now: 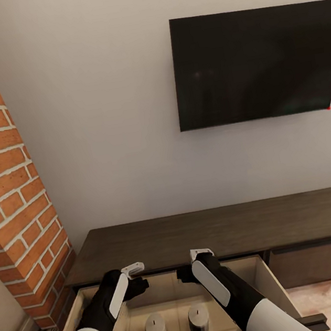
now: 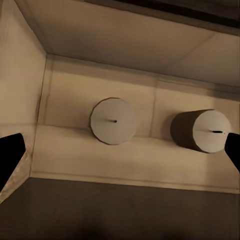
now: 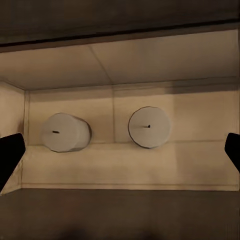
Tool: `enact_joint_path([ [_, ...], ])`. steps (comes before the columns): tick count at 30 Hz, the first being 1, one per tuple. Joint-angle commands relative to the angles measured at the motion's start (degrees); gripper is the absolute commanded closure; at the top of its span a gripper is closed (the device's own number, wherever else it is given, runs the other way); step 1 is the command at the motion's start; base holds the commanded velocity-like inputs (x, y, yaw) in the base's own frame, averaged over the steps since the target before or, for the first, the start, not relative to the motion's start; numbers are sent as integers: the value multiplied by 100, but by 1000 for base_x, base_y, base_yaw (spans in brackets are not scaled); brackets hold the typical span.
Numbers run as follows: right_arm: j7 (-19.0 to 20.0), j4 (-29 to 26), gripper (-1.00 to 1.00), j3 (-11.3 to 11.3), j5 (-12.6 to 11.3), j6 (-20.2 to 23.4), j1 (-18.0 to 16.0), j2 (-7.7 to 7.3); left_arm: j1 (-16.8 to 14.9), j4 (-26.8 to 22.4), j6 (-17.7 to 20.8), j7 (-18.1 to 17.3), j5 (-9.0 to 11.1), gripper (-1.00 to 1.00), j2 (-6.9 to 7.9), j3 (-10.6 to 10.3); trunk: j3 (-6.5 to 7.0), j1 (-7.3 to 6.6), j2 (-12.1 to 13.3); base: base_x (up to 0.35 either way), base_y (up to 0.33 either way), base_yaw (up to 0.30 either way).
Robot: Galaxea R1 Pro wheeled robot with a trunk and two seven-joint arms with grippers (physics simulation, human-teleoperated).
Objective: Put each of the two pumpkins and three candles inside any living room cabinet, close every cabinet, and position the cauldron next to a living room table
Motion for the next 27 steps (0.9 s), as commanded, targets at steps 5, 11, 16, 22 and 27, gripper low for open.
enact_joint_path([
  [5,-2,-93,-100,-285,-31,51,-7,0,0,-78,84,-9,8,-100,147,88,90,-110,202,0,0,0],
  [11,7,-168,-100,-720,-41,121,-7,0,-1,-89,135,-8,8,-100,171,297,198,-242,443,0,0,0],
  [16,-2,-225,-100,-727,-9,131,0,0,0,-90,199,-7,0,-100,169,316,288,-352,643,0,0,0],
  [22,-8,-234,-100,-713,-3,129,0,0,-2,-90,203,-7,0,-100,165,317,395,-484,884,0,0,0],
  [27,-14,-238,-100,-711,2,124,0,0,0,-90,200,-7,0,-100,166,316,488,-594,1084,0,0,-20],
])
